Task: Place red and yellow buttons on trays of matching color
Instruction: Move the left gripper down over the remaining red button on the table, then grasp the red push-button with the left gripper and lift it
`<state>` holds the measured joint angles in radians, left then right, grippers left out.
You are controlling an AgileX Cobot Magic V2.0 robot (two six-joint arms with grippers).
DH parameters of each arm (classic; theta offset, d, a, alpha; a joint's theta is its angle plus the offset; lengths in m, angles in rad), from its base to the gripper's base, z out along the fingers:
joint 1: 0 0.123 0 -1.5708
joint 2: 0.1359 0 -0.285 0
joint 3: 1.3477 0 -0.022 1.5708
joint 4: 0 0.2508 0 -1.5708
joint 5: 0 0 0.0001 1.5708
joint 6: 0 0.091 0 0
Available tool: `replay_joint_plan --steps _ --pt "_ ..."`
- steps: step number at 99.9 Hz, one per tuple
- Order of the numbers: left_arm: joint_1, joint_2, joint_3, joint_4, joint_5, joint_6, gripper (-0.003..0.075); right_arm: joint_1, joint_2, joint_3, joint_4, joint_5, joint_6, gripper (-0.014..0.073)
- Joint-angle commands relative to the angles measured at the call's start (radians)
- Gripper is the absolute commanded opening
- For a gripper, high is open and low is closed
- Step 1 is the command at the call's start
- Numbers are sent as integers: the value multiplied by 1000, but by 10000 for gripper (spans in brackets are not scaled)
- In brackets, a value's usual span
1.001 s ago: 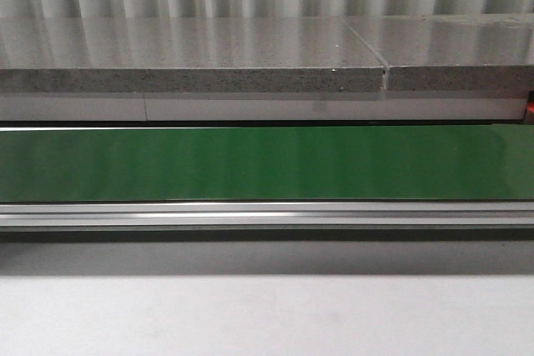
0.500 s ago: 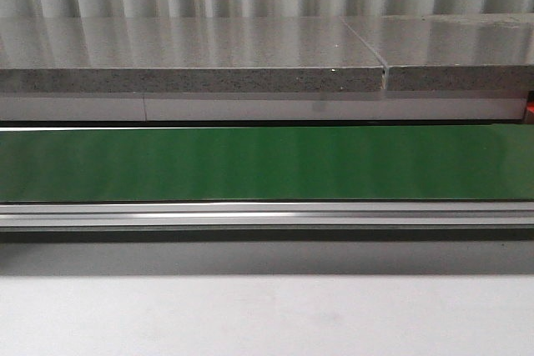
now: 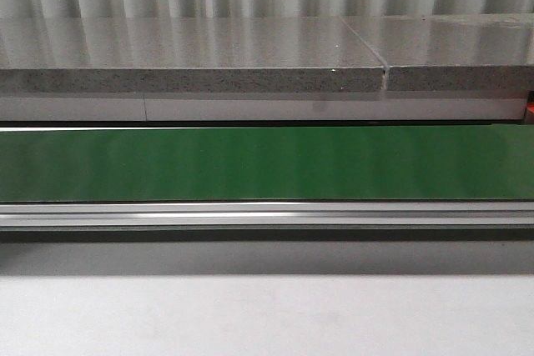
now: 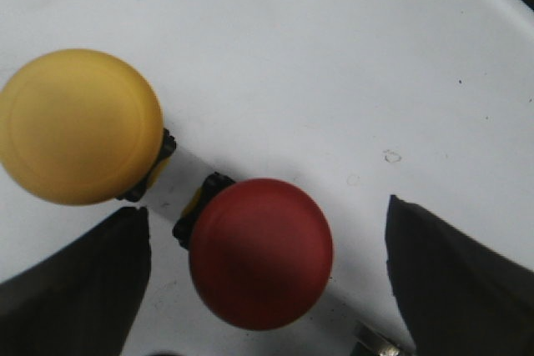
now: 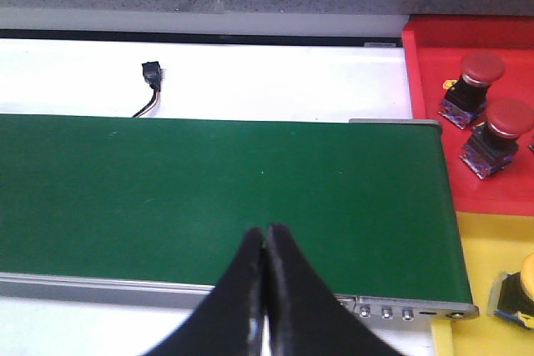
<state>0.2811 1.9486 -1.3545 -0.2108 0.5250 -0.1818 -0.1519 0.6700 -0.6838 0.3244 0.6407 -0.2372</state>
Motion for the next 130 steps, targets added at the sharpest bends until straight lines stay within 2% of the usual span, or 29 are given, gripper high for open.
replay_joint_plan --steps 1,20,32,41,65,97,107,130 --pt "2 -49 -31 -15 -41 -13 461 1 -4 -25 8 -55 -6 -67" --pt "2 -51 -31 -15 -24 -13 188 1 -4 -25 8 -55 -6 -67" --pt "2 -63 -31 -15 -5 -13 80 1 -4 -25 8 -55 -6 -67" --pt "2 -90 -31 -15 5 -11 33 1 -4 -25 8 -55 -6 -67" --pt "-2 -233 -31 -15 30 58 8 1 -4 -25 8 -55 -6 -67" --pt "-24 -447 -20 -58 159 162 8 1 -4 -25 8 -55 -6 -67" --pt "-46 -491 19 -104 175 232 8 1 -4 -25 8 -55 -6 -67" --pt "-88 -547 156 -134 154 250 8 1 -4 -25 8 -55 -6 -67"
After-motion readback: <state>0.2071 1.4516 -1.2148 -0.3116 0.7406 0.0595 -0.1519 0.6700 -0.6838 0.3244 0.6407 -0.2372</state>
